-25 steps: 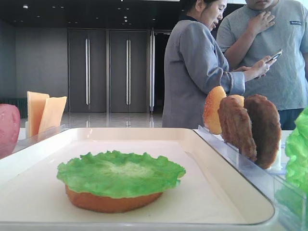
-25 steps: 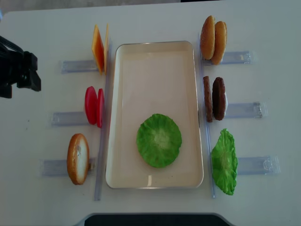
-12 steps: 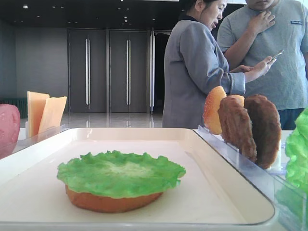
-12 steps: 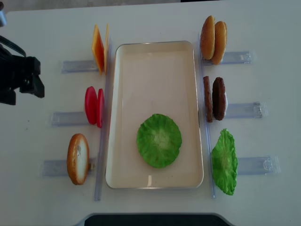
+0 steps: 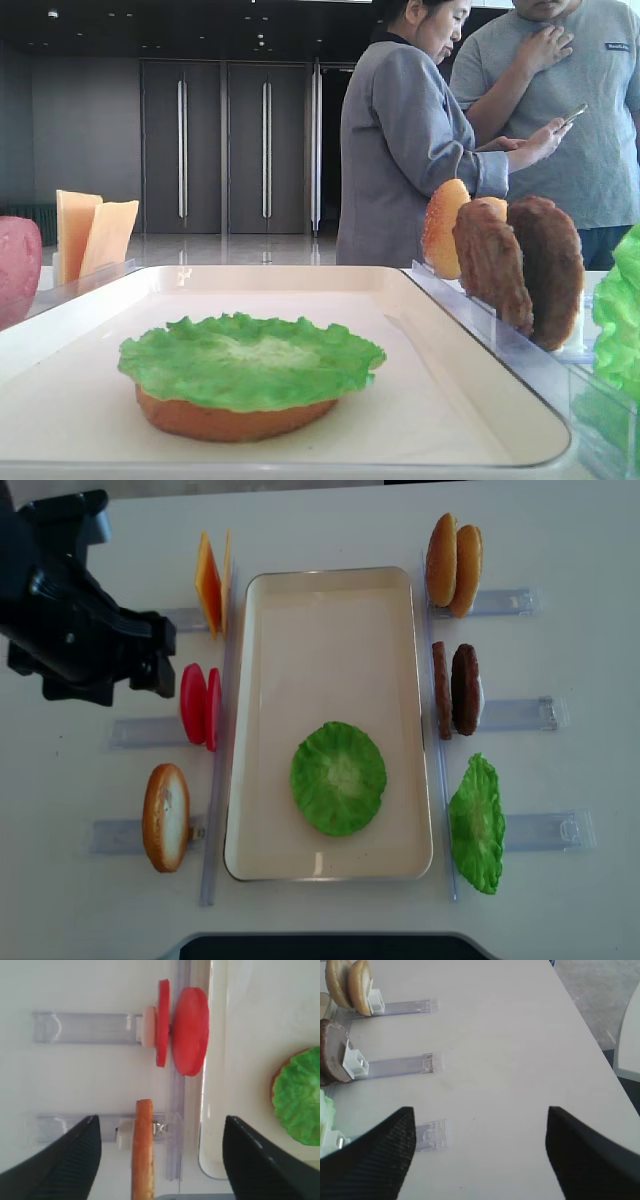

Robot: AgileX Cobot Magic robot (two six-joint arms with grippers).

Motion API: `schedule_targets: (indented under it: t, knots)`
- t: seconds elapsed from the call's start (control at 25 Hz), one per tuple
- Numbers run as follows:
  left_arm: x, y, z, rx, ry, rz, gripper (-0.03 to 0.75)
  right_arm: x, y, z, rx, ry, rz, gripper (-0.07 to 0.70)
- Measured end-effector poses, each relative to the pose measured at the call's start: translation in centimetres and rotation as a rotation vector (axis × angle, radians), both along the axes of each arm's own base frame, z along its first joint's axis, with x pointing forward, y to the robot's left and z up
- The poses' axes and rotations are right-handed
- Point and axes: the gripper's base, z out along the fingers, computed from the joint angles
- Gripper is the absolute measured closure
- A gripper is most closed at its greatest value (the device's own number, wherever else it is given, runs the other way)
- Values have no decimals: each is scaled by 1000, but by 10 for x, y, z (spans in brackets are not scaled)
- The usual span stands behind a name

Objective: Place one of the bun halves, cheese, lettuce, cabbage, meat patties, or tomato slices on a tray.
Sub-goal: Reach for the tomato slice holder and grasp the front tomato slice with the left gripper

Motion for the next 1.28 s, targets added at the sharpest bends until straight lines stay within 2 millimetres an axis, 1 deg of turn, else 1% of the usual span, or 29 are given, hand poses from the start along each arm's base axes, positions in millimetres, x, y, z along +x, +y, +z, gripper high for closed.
schedule_targets:
  t: [0.12, 0.24, 0.48, 0.72, 0.92, 1.28]
  knots:
    - [5, -13, -11, -1, 25, 10, 140, 0, 0, 0, 0, 0, 0, 118]
    - [15, -19, -19, 1, 43, 27, 140, 0, 0, 0, 0, 0, 0, 118]
    - [39, -27, -21, -10, 44, 60, 140, 0, 0, 0, 0, 0, 0, 118]
    - [56, -38, -32, -44, 89, 74, 140, 0, 0, 0, 0, 0, 0, 118]
    - [63, -43, -41, -51, 115, 79, 140, 0, 0, 0, 0, 0, 0, 118]
    - [66, -44, -49, -41, 135, 60, 140, 0, 0, 0, 0, 0, 0, 118]
